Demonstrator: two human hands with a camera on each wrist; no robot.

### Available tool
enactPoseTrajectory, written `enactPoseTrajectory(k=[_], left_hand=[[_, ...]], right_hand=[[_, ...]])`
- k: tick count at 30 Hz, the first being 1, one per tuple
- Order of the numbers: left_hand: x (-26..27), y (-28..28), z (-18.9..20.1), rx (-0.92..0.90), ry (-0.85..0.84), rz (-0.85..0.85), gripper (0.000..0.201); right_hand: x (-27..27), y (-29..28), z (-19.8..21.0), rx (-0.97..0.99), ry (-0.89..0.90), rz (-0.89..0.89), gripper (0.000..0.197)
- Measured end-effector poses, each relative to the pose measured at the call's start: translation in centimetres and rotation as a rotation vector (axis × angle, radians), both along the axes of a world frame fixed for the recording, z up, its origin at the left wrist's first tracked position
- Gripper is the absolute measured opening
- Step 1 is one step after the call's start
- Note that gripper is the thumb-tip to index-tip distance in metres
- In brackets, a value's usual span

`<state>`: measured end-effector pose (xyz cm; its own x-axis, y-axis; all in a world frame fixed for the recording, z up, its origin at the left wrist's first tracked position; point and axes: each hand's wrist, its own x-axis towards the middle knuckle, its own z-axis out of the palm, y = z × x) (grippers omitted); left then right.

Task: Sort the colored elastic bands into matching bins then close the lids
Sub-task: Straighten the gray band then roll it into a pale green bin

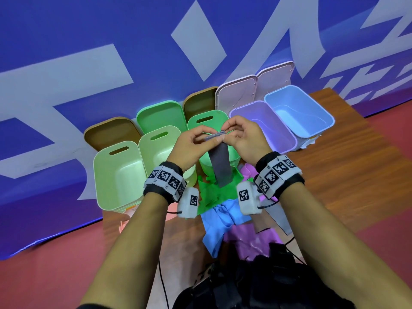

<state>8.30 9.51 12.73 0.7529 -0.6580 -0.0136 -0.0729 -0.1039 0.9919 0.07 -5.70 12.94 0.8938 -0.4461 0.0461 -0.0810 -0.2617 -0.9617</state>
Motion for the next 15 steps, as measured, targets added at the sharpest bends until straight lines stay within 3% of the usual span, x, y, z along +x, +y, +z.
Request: enactPoseTrajectory(k=[15], left_hand=[[0.6,0.0,-0.13,0.01,-0.051,-0.002,0.022]], right_hand=[[0.19,-0.13,0.16,-0.023,0.055,-0.005,0.022]])
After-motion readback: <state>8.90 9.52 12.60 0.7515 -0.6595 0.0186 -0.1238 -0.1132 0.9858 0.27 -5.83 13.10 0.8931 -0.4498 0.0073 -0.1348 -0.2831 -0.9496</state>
